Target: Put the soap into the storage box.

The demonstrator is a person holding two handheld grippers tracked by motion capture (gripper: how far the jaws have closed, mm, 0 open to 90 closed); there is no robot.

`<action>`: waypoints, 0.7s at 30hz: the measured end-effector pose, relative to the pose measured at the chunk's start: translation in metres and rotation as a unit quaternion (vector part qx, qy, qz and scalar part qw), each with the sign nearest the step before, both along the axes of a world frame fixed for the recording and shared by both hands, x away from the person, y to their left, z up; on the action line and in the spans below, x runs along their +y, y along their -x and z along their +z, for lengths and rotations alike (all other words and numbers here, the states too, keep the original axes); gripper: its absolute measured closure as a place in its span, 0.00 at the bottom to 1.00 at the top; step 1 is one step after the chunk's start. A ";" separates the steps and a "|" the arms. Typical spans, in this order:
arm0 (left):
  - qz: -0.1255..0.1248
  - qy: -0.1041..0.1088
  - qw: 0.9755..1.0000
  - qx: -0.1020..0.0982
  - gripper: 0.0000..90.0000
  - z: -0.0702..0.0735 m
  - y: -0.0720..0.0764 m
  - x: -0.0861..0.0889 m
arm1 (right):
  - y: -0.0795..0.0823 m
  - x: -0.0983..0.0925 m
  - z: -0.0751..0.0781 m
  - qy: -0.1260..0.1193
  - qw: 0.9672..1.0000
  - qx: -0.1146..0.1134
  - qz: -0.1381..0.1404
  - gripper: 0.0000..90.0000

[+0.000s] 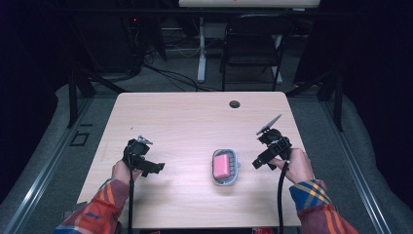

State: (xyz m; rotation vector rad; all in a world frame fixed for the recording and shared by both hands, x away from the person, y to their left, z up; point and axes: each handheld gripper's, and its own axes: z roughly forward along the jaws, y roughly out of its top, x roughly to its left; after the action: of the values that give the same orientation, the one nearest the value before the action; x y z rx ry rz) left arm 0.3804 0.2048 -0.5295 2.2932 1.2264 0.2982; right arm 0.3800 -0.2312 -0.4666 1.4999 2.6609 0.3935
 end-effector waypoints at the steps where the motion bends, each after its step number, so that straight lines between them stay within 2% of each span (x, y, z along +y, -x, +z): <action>1: 0.000 0.000 1.000 0.000 0.00 0.000 0.000 0.000 | 0.002 -0.004 -0.001 -0.003 1.000 0.001 -0.001 0.13; 2: 0.001 0.000 1.000 0.000 0.00 0.000 0.000 0.000 | 0.005 -0.012 -0.004 -0.005 1.000 -0.003 -0.005 0.10; 4: 0.002 0.000 1.000 0.000 0.00 0.000 0.000 0.000 | 0.007 -0.016 -0.006 -0.014 1.000 -0.005 -0.012 0.10; 5: 0.001 -0.001 1.000 0.000 0.00 0.000 0.000 0.000 | 0.009 -0.023 -0.008 -0.006 1.000 -0.003 -0.010 0.07; 8: 0.002 0.000 1.000 0.000 0.00 0.000 0.000 0.000 | 0.011 -0.029 -0.010 -0.010 1.000 -0.006 -0.011 0.04; 9: 0.004 0.000 1.000 0.001 0.00 -0.001 0.000 0.000 | 0.014 -0.033 -0.014 -0.017 1.000 -0.015 -0.021 0.02; 11: 0.005 0.000 1.000 0.001 0.00 -0.001 0.000 0.000 | 0.015 -0.035 -0.014 -0.009 1.000 -0.011 -0.018 0.01; 14: 0.004 0.002 1.000 0.000 0.00 0.000 0.001 0.001 | 0.018 -0.041 -0.019 -0.019 0.999 -0.024 -0.016 0.00; 17: 0.005 0.002 1.000 0.003 0.00 0.000 0.000 0.001 | 0.018 -0.044 -0.021 -0.009 1.000 -0.024 -0.018 0.00; 21: 0.007 0.004 1.000 0.002 0.00 0.000 0.000 0.002 | 0.023 -0.050 -0.027 -0.016 0.999 -0.041 -0.013 0.00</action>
State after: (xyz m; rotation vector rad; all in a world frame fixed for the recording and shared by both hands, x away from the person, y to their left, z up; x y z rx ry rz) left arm 0.3800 0.2065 -0.5298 2.2806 1.2426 0.2935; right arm 0.3569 -0.2811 -0.4931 1.4902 2.5816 0.4880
